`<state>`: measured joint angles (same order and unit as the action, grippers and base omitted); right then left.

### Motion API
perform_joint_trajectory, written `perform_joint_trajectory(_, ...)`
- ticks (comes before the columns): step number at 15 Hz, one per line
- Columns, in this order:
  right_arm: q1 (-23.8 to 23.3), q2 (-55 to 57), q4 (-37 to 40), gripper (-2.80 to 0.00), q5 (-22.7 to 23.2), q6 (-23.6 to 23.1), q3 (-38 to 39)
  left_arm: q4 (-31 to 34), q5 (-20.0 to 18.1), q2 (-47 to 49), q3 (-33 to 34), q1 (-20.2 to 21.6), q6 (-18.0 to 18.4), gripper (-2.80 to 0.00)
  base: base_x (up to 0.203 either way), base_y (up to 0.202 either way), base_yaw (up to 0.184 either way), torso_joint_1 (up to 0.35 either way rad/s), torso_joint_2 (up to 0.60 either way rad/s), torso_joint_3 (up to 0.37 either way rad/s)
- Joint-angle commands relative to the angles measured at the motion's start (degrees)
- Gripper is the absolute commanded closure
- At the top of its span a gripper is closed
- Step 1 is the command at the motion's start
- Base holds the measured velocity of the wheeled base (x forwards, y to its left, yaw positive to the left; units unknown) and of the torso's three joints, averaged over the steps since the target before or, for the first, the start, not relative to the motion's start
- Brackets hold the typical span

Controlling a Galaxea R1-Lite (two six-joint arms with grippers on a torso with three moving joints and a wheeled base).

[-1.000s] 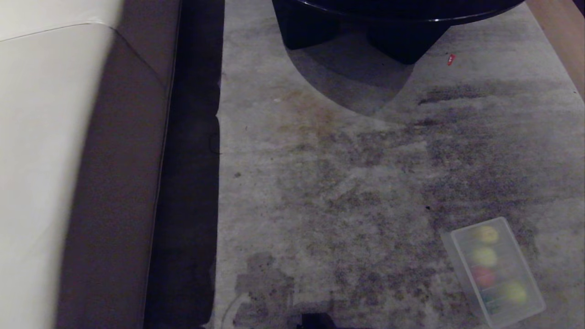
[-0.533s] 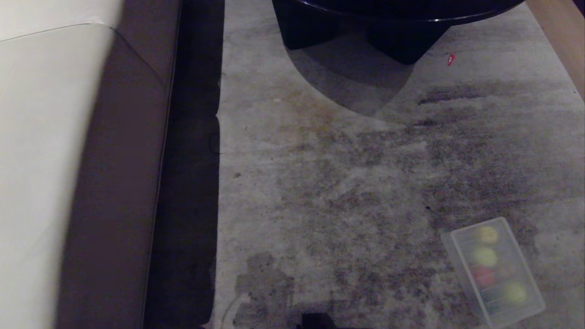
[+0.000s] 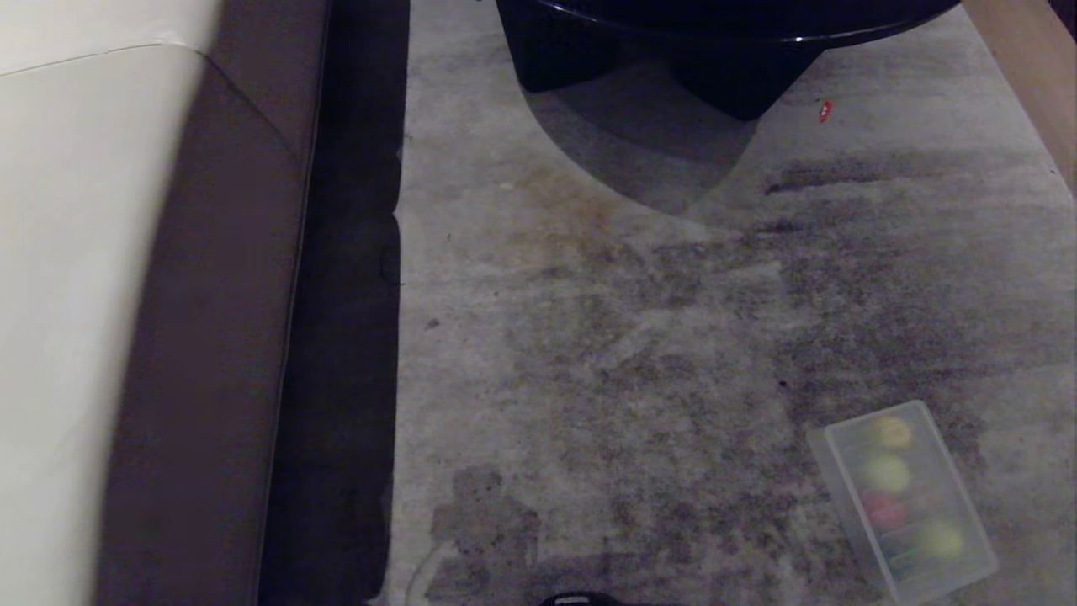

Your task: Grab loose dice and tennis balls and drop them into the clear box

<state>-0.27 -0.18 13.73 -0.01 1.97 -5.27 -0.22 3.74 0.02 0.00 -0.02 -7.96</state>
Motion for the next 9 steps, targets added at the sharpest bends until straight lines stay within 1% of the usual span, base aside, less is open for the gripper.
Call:
perform_joint_trajectory(1,0.0,0.2,0.1,0.0,0.0,0.1,0.0,0.0,0.0,0.0,0.0,0.0,-0.1,0.0,0.0,-0.077,0.003,0.004,0.0,0.006)
perform_joint_trajectory(2,0.0,0.2,0.1,0.0,0.0,0.2,0.0,0.0,0.0,0.1,0.0,0.0,-0.1,0.0,0.0,-0.054,-0.004,0.001,0.0,0.006)
perform_joint_trajectory(9,0.0,0.2,0.1,0.0,0.0,0.3,0.0,-0.1,0.0,0.0,0.0,0.0,-0.1,0.0,0.0,0.0,0.0,0.0,0.0,0.0)
